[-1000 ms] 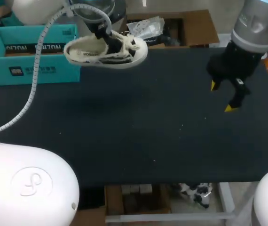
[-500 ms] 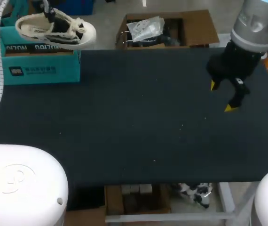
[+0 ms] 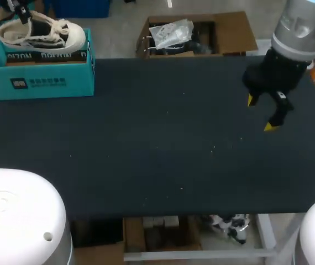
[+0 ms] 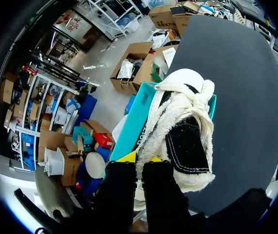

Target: Open the shoe tongue, take the insole out of the shoe, put the insole back into the shoe, and pack the shoe into the shoebox

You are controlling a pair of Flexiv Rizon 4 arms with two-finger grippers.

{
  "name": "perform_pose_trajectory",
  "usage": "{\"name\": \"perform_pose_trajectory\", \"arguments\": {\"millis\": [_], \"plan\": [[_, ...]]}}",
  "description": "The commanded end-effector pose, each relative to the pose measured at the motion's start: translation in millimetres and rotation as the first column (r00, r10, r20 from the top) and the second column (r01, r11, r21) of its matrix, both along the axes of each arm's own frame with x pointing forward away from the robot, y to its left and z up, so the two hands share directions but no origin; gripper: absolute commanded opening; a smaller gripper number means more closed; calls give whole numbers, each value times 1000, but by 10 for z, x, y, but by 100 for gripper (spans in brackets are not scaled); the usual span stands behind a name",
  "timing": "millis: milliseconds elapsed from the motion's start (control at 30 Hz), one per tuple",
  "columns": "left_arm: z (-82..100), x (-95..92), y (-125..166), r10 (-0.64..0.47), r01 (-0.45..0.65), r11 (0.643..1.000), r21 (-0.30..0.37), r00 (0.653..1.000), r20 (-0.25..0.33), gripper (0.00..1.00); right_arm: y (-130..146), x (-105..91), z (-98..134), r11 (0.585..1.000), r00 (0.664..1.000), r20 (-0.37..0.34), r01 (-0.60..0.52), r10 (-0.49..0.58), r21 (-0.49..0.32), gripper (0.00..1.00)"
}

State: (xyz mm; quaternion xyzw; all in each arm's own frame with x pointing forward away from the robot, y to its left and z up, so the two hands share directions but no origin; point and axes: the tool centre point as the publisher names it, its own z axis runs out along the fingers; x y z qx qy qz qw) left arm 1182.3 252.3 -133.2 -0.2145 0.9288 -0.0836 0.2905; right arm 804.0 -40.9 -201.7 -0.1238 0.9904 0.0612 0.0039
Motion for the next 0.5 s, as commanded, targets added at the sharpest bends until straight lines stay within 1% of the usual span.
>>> {"name": "perform_pose_trajectory", "arguments": {"millis": [33,167,233,300,500], "plan": [[-274,174,87,-27,26,999,-30,999,-23,0,-4,1,7,1000,1000,-2,0,0,-1,100],[-485,197,125,-46,43,998,-46,997,-67,0,-4,1,7,1000,1000,-2,0,0,-1,100],[-605,180,118,-55,51,997,-52,995,-86,0,-4,1,7,1000,1000,-2,0,0,-1,100],[-742,169,95,-41,38,999,-27,994,-101,0,-4,1,7,1000,1000,-2,0,0,-1,100],[-979,189,131,-29,26,999,-26,988,-155,0,-4,1,7,1000,1000,-2,0,0,-1,100]]}}
